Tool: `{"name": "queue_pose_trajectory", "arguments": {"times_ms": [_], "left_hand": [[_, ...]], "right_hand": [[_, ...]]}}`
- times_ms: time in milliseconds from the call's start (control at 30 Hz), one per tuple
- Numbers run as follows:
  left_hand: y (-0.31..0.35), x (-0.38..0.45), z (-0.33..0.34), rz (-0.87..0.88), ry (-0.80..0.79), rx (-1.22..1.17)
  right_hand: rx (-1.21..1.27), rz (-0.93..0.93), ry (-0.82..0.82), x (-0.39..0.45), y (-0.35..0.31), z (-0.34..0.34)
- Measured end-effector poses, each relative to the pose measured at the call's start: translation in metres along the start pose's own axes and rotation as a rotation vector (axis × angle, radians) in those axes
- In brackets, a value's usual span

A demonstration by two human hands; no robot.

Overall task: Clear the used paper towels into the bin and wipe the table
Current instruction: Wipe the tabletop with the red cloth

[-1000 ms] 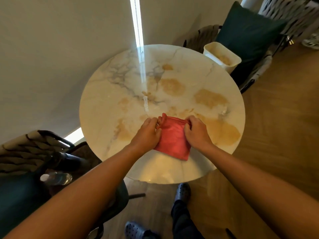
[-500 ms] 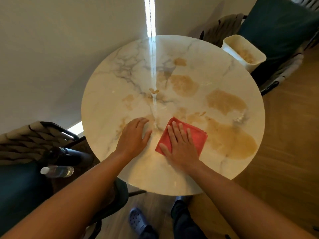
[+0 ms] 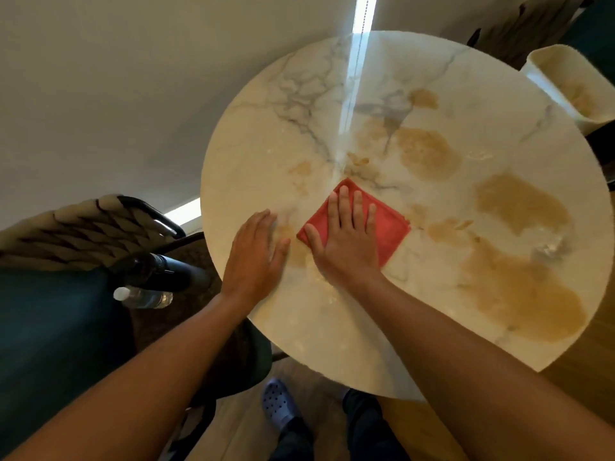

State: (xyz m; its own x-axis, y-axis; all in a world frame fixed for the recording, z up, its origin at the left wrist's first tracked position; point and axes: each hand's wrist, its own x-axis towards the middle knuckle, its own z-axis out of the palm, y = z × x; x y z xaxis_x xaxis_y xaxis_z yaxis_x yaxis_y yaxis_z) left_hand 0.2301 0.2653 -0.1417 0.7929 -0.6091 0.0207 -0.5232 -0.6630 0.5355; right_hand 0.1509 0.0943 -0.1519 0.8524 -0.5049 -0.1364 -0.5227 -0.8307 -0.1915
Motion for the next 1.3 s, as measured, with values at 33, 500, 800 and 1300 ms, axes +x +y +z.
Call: {"name": "queue_pose_trajectory", "arguments": {"times_ms": [33, 500, 800, 1300], "left_hand": [[-0.005, -0.001, -0.001, -0.004, 0.010, -0.002], [-0.035, -0.008, -0.010, 0.005, 0.012, -0.076], [-0.041, -0.012, -0.016, -0.003, -0.043, -0.169], [-0.038, -0.022, -0.021, -0.087, 0.030, -0.339]], "right_hand": [[-0.007, -0.020, -0.009, 0.005, -0.010, 0.002], [-0.138, -0.571, -0.055, -0.071, -0.002, 0.019], [-0.103, -0.312, 0.005, -0.032, 0.020, 0.006], [-0.090, -0.614, -0.054, -0.096, -0.047, 0.024]]}}
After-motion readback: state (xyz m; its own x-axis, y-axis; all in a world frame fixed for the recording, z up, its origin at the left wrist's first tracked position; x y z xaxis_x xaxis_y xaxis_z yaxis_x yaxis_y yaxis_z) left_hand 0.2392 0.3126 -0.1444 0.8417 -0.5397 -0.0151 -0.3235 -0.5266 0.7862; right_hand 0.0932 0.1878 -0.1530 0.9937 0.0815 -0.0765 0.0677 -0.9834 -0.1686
